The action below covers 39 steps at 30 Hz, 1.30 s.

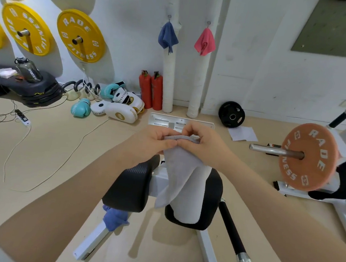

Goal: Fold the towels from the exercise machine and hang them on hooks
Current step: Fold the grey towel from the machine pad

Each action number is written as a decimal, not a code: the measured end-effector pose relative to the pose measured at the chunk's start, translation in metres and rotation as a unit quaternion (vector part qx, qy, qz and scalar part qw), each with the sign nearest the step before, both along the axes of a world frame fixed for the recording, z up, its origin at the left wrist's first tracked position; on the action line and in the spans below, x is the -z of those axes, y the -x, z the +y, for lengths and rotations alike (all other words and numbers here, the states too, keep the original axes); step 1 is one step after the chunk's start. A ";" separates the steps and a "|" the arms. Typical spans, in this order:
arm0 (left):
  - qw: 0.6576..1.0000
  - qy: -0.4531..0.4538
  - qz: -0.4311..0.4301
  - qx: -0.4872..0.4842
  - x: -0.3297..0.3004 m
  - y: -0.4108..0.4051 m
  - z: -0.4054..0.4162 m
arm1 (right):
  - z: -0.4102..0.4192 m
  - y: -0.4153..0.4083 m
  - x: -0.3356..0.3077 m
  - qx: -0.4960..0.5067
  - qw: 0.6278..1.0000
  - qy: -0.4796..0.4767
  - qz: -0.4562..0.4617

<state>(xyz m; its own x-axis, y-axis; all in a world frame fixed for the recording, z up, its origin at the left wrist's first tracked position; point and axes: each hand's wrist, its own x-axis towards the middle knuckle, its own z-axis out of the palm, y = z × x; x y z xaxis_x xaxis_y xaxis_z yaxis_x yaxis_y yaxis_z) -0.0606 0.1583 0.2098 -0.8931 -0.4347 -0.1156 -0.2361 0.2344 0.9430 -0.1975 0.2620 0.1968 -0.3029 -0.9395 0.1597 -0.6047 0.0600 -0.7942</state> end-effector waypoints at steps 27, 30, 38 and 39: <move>0.910 0.376 -0.176 -0.001 0.019 0.004 0.000 | -0.008 0.009 0.026 0.096 0.957 -0.184 0.201; 0.882 0.449 -0.141 -0.025 0.019 0.019 -0.004 | 0.001 0.022 0.023 0.081 0.959 -0.197 0.185; 0.908 0.292 -0.066 -0.293 0.043 0.029 -0.031 | 0.018 0.052 0.013 0.005 0.973 -0.228 0.026; 0.906 0.281 -0.068 -0.308 0.044 0.030 -0.034 | 0.019 0.051 0.010 -0.005 0.974 -0.224 0.036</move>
